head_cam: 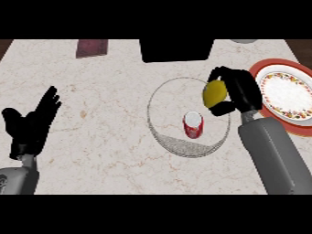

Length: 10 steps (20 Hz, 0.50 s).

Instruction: Pick the lemon from the placemat and place it in the plate

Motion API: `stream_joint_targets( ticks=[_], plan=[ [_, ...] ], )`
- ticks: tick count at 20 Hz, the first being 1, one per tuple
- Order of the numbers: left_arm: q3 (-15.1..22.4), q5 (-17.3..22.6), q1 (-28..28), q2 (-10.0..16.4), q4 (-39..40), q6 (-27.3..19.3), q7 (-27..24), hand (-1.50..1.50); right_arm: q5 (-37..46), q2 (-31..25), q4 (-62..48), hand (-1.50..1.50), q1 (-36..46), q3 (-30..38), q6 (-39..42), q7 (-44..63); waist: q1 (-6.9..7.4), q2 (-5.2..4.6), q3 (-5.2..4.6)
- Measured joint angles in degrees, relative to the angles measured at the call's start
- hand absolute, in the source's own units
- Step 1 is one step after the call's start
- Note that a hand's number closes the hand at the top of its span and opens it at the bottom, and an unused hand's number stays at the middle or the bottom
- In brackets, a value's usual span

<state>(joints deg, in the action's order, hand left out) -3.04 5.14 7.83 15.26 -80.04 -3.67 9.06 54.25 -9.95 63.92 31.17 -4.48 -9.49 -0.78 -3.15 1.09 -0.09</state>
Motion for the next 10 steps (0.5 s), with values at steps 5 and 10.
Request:
stream_joint_targets(
  ticks=[5,10],
  plan=[
    [0.22,0.17,-0.15,0.00,-1.29,0.55,0.62,0.00,3.20,-0.78,10.90,1.50,-3.43,3.55,-5.11,10.22,0.98,-0.29,0.03],
    [0.29,-0.15,0.26,-0.64,0.42,1.51,-1.45,0.00,-0.40,-3.24,16.46,1.50,-5.59,9.75,-3.94,14.32,2.09,-0.79,0.06]
  ],
)
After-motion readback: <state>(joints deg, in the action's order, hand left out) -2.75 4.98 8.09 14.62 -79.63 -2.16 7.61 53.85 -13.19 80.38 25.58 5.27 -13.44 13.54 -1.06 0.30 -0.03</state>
